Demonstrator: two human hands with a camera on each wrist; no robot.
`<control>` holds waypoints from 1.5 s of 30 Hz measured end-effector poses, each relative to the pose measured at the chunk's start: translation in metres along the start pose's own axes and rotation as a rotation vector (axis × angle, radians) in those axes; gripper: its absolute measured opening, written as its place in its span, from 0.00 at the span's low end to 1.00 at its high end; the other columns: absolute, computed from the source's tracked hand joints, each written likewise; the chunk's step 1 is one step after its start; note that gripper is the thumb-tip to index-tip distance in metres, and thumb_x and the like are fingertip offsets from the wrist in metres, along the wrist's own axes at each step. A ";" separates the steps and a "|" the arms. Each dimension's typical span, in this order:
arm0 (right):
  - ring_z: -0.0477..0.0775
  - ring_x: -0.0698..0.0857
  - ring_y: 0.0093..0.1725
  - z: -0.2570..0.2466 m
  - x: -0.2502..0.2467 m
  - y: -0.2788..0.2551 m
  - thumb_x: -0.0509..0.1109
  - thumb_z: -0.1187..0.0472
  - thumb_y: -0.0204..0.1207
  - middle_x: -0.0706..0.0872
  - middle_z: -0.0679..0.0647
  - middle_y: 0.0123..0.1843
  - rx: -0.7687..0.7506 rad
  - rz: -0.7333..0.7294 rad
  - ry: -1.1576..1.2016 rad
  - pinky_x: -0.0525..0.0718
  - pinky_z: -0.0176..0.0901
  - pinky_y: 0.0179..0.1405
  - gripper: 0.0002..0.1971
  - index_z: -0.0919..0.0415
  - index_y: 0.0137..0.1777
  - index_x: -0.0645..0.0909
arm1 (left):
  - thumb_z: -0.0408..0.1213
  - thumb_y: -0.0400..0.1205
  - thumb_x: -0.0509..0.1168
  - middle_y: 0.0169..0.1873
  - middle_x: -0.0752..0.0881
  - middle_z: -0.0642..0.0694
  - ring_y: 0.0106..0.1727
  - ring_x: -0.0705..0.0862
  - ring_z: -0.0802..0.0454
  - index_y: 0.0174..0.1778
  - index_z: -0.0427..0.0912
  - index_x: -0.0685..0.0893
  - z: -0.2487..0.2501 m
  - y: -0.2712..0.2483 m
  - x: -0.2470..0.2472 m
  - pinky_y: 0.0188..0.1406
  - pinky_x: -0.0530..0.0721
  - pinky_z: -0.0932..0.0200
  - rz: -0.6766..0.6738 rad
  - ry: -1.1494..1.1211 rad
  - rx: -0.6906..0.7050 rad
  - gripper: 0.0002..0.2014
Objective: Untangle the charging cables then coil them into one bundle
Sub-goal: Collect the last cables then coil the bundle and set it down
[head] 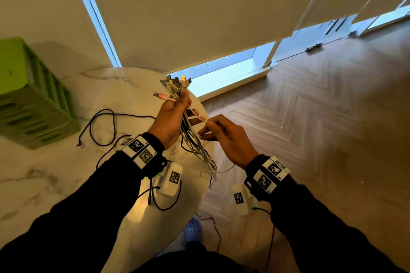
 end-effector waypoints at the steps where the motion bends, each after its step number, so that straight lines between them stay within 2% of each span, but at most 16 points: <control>1: 0.47 0.92 0.50 0.000 -0.004 0.001 0.60 0.58 0.89 0.91 0.52 0.49 -0.003 0.008 0.015 0.90 0.42 0.55 0.10 0.64 0.57 0.79 | 0.48 0.90 0.59 0.38 0.79 0.47 0.37 0.85 0.52 0.46 0.41 0.79 0.001 0.001 -0.001 0.40 0.89 0.54 0.001 0.025 0.005 0.14; 5: 0.51 0.93 0.44 0.003 -0.029 0.008 0.59 0.54 0.89 0.91 0.54 0.47 0.004 0.062 0.002 0.91 0.45 0.49 0.10 0.59 0.54 0.78 | 0.48 0.90 0.58 0.37 0.74 0.49 0.28 0.73 0.56 0.45 0.42 0.78 0.000 0.004 -0.003 0.24 0.73 0.63 -0.024 0.051 0.001 0.14; 9: 0.46 0.91 0.46 0.040 -0.079 0.012 0.60 0.54 0.88 0.90 0.48 0.46 0.077 0.108 -0.207 0.90 0.43 0.50 0.10 0.58 0.53 0.80 | 0.47 0.91 0.55 0.33 0.75 0.49 0.25 0.64 0.58 0.44 0.41 0.78 0.005 0.003 -0.002 0.24 0.60 0.64 -0.112 0.034 -0.017 0.16; 13: 0.51 0.86 0.57 0.125 -0.108 -0.002 0.64 0.48 0.85 0.89 0.44 0.52 0.480 -0.371 -0.748 0.79 0.45 0.60 0.09 0.46 0.47 0.85 | 0.47 0.92 0.53 0.23 0.68 0.51 0.23 0.61 0.57 0.42 0.42 0.76 0.012 0.001 0.003 0.27 0.55 0.59 -0.136 -0.029 -0.026 0.17; 16: 0.53 0.78 0.72 0.144 -0.102 -0.025 0.69 0.40 0.80 0.79 0.51 0.75 0.699 -0.693 -0.951 0.73 0.45 0.71 0.24 0.47 0.74 0.78 | 0.46 0.92 0.53 0.20 0.65 0.52 0.23 0.63 0.56 0.41 0.42 0.75 0.017 0.001 0.005 0.26 0.59 0.60 -0.124 -0.069 -0.017 0.17; 19: 0.53 0.61 0.85 0.098 -0.059 -0.001 0.80 0.34 0.65 0.60 0.48 0.88 0.494 -0.593 -0.703 0.62 0.57 0.83 0.52 0.44 0.86 0.58 | 0.46 0.92 0.52 0.20 0.66 0.52 0.26 0.70 0.53 0.41 0.41 0.76 0.018 0.000 0.014 0.29 0.72 0.60 -0.162 -0.013 0.004 0.18; 21: 0.47 0.58 0.85 0.049 -0.023 0.016 0.83 0.36 0.61 0.57 0.43 0.88 0.328 -0.534 -0.486 0.59 0.52 0.83 0.57 0.40 0.86 0.55 | 0.46 0.92 0.51 0.21 0.71 0.53 0.33 0.78 0.51 0.41 0.42 0.77 0.020 -0.002 0.025 0.41 0.81 0.59 -0.217 0.192 0.082 0.17; 25: 0.44 0.71 0.75 -0.009 0.031 0.029 0.77 0.53 0.78 0.72 0.48 0.78 0.209 -0.529 -0.220 0.68 0.38 0.72 0.37 0.55 0.83 0.64 | 0.46 0.92 0.54 0.41 0.85 0.56 0.48 0.83 0.62 0.45 0.49 0.82 0.016 -0.005 0.043 0.58 0.78 0.68 -0.348 0.678 0.233 0.15; 27: 0.45 0.85 0.59 -0.019 0.037 0.030 0.66 0.65 0.84 0.84 0.53 0.63 0.172 -0.357 -0.052 0.80 0.41 0.60 0.19 0.64 0.74 0.74 | 0.49 0.90 0.58 0.52 0.88 0.51 0.59 0.85 0.59 0.54 0.50 0.87 0.017 -0.001 0.041 0.65 0.80 0.58 -0.320 0.783 0.334 0.13; 29: 0.45 0.83 0.40 -0.018 0.035 0.025 0.59 0.69 0.86 0.83 0.50 0.49 0.160 -0.186 0.106 0.83 0.42 0.46 0.18 0.62 0.75 0.70 | 0.52 0.88 0.63 0.51 0.90 0.47 0.57 0.87 0.51 0.59 0.49 0.88 0.017 0.002 0.036 0.60 0.84 0.48 -0.301 0.745 0.300 0.14; 33: 0.48 0.77 0.36 -0.007 0.039 0.012 0.60 0.55 0.88 0.77 0.47 0.40 0.152 -0.215 0.031 0.84 0.51 0.40 0.10 0.51 0.67 0.69 | 0.52 0.81 0.70 0.57 0.90 0.42 0.62 0.87 0.46 0.58 0.44 0.90 0.003 0.001 0.039 0.66 0.84 0.49 -0.435 0.508 -0.010 0.17; 35: 0.43 0.76 0.35 -0.001 0.036 0.009 0.59 0.50 0.89 0.75 0.47 0.39 0.190 -0.267 -0.005 0.83 0.47 0.41 0.06 0.46 0.61 0.70 | 0.55 0.80 0.71 0.56 0.91 0.51 0.60 0.86 0.55 0.56 0.44 0.91 0.000 -0.002 0.045 0.62 0.81 0.57 -0.446 0.450 -0.085 0.18; 38: 0.31 0.75 0.41 0.006 0.026 0.011 0.54 0.50 0.91 0.76 0.38 0.50 0.196 -0.293 -0.117 0.78 0.29 0.48 0.16 0.50 0.76 0.67 | 0.51 0.82 0.71 0.55 0.90 0.62 0.58 0.83 0.72 0.60 0.50 0.91 -0.004 -0.002 0.060 0.58 0.77 0.73 -0.455 0.545 -0.065 0.14; 40: 0.32 0.75 0.49 0.007 0.018 0.012 0.51 0.58 0.92 0.79 0.49 0.63 0.190 -0.273 -0.162 0.80 0.27 0.56 0.18 0.60 0.78 0.69 | 0.50 0.81 0.73 0.58 0.88 0.63 0.59 0.83 0.72 0.62 0.54 0.89 -0.009 -0.004 0.071 0.65 0.78 0.68 -0.482 0.638 -0.014 0.14; 42: 0.37 0.75 0.43 0.007 0.006 0.010 0.51 0.60 0.92 0.81 0.50 0.55 0.215 -0.172 -0.075 0.79 0.24 0.45 0.14 0.56 0.68 0.76 | 0.46 0.82 0.73 0.64 0.84 0.59 0.64 0.81 0.69 0.69 0.52 0.83 -0.012 -0.005 0.075 0.70 0.77 0.62 -0.501 0.581 0.007 0.19; 45: 0.44 0.68 0.32 0.009 -0.014 0.004 0.53 0.53 0.91 0.70 0.45 0.32 0.303 -0.020 0.190 0.71 0.38 0.34 0.14 0.51 0.44 0.75 | 0.48 0.77 0.77 0.72 0.80 0.52 0.75 0.77 0.56 0.75 0.51 0.75 -0.024 -0.005 0.071 0.78 0.73 0.51 -0.593 0.480 -0.013 0.31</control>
Point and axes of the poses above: each hand's wrist, its own y-axis towards the middle knuckle, its own x-axis out of the palm, z = x × y, the point moved 8 cm from there along y, towards the middle knuckle
